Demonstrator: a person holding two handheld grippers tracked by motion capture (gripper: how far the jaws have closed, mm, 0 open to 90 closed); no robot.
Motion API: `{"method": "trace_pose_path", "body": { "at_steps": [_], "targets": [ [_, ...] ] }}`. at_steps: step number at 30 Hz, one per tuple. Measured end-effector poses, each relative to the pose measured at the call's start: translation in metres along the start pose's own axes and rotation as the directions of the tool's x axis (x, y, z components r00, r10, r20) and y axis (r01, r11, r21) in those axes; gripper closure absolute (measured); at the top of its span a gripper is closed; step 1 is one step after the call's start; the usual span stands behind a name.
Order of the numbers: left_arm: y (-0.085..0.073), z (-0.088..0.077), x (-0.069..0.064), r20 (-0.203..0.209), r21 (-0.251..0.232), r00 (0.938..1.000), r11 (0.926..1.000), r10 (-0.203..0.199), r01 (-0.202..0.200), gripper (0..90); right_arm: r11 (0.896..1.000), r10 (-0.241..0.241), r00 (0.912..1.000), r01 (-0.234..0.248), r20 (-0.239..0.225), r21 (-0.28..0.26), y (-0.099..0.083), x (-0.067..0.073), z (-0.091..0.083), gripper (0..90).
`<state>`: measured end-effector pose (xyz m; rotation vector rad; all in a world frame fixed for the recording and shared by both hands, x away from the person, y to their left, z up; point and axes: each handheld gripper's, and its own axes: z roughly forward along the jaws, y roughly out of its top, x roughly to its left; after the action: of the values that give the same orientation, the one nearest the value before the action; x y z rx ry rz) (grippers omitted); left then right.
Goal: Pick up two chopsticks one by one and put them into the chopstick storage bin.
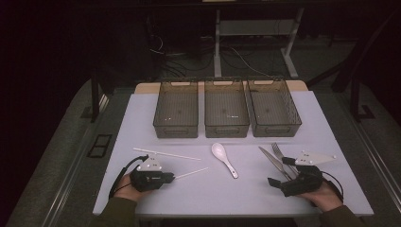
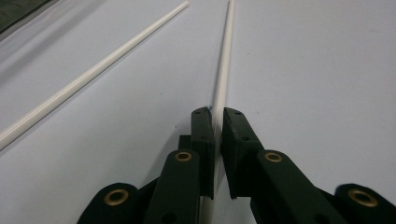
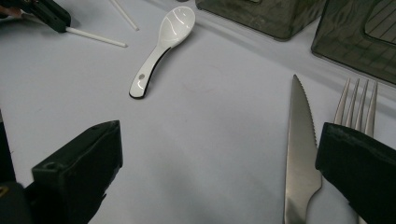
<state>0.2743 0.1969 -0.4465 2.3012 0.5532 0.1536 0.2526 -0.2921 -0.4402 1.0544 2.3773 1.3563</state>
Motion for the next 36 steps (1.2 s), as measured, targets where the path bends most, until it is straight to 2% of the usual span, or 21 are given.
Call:
{"method": "trace_pose_path", "body": {
  "at_steps": [3, 14, 22, 27, 30, 36],
  "targets": [
    [0.002, 0.003, -0.001, 0.04, -0.001, 0.9991, 0.9999, -0.013, 0.013, 84.0, 1.0, 0.003, 1.0, -0.003, 0.0, 0.002, 0.0, 0.0, 0.0, 0.8],
    [0.005, 0.002, -0.004, 0.025, 0.01, 0.9995, 0.9997, -0.021, 0.021, 84.4, 1.0, -0.002, 1.0, 0.002, -0.003, 0.0, 0.0, 0.0, -0.001, 0.8],
    [0.014, -0.01, -0.006, 0.0, -0.063, 0.998, 0.9961, -0.063, 0.062, 84.4, 1.0, -0.003, 1.0, 0.003, -0.001, -0.002, 0.0, 0.0, -0.001, 0.8],
    [0.02, -0.015, -0.007, -0.012, -0.1, 0.998, 0.9931, -0.062, 0.06, 84.4, 1.0, 0.001, 1.0, -0.001, 0.0, -0.002, 0.0, 0.0, -0.001, 0.8],
    [0.025, -0.019, -0.009, -0.01, -0.136, 0.9978, 0.9887, -0.065, 0.063, 84.3, 1.0, 0.001, 1.0, -0.001, -0.001, -0.003, 0.0, 0.0, -0.001, 0.8],
    [0.04, -0.028, -0.011, -0.022, -0.188, 0.9986, 0.9812, -0.047, 0.042, 84.4, 1.0, 0.002, 1.0, -0.002, -0.001, -0.003, 0.0, 0.0, -0.002, 0.8]
  ]
}}
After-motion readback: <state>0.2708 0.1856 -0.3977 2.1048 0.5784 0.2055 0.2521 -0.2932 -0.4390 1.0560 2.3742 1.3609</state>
